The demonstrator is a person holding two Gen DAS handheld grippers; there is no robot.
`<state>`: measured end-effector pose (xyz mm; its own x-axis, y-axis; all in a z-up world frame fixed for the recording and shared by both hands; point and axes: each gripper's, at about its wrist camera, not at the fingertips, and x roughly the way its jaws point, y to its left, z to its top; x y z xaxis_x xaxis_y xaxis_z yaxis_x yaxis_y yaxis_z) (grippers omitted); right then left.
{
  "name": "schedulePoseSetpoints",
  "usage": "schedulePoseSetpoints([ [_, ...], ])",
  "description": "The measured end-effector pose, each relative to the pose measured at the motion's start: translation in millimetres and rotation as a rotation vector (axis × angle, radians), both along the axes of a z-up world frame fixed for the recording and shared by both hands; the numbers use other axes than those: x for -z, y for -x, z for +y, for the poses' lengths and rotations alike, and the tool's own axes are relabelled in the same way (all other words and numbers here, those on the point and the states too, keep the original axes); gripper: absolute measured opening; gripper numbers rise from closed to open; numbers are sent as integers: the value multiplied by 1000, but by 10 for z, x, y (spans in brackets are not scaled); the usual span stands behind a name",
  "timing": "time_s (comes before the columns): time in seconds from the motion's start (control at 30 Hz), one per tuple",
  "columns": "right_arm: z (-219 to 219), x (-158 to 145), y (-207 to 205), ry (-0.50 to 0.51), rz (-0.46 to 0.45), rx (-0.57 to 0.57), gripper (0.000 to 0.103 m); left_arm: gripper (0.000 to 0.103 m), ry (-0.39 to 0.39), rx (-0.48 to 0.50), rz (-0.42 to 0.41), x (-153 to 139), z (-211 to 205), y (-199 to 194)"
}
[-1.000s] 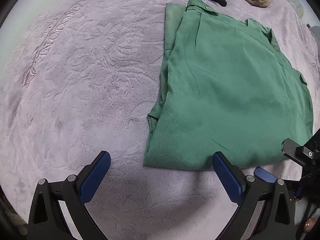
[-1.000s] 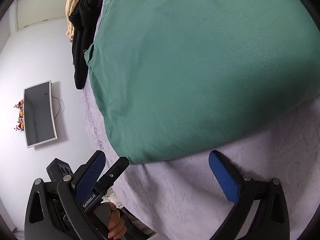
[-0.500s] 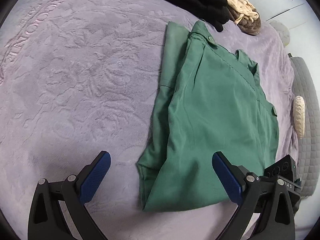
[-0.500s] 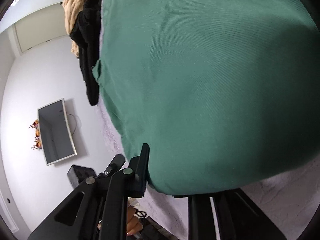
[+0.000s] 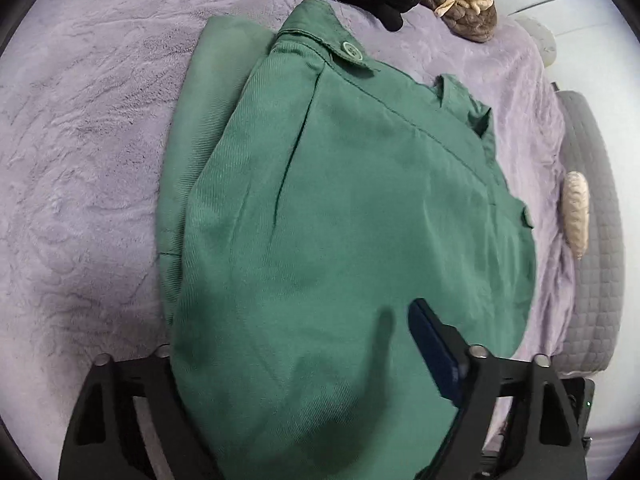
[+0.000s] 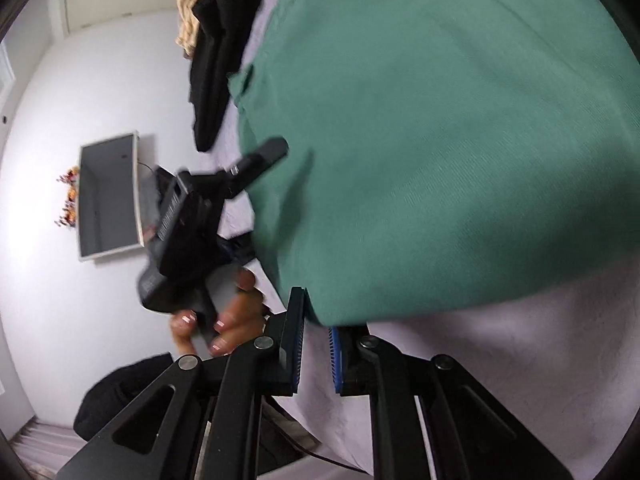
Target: Fold small clothes
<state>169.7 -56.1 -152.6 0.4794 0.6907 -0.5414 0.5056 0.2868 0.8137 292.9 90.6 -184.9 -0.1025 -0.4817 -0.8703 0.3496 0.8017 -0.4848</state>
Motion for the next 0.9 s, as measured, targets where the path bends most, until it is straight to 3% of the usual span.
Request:
schedulePoseSetpoints([
  [0.03,19,-11,43,26,16,-43,17,56,-45,15,-28,0,-7,17],
  [0.07,13,-36,100,56,31,-81,17,48,-62,28,-44,-10,-4,29],
  [0.13,-100,-125,202,108,38,-103,26,23,-36,37,-52,-78,17,46],
  [0.2,-336,-291,323,191,14,-67,34,17,-3,32,-51,-174,40,55],
  [0.3,-715,-484,454,348,-13,16,32,15,62,9,-54,-361,65,86],
  [0.4,-975,-470,426,465,15,57,15,14,121,-5,-68,-607,8,143],
  [0.53,-957,55,262,492,92,-11,15,14,176,6,-100,-996,-300,260],
  [0.6,-932,231,256,474,101,9,15,14,204,32,-113,-1179,-493,325],
  [0.73,-1034,254,398,382,52,66,15,14,234,126,-197,-1595,-1164,559],
  [0.9,-1300,207,795,224,-33,160,17,14,213,289,-261,-1730,-2169,1014],
])
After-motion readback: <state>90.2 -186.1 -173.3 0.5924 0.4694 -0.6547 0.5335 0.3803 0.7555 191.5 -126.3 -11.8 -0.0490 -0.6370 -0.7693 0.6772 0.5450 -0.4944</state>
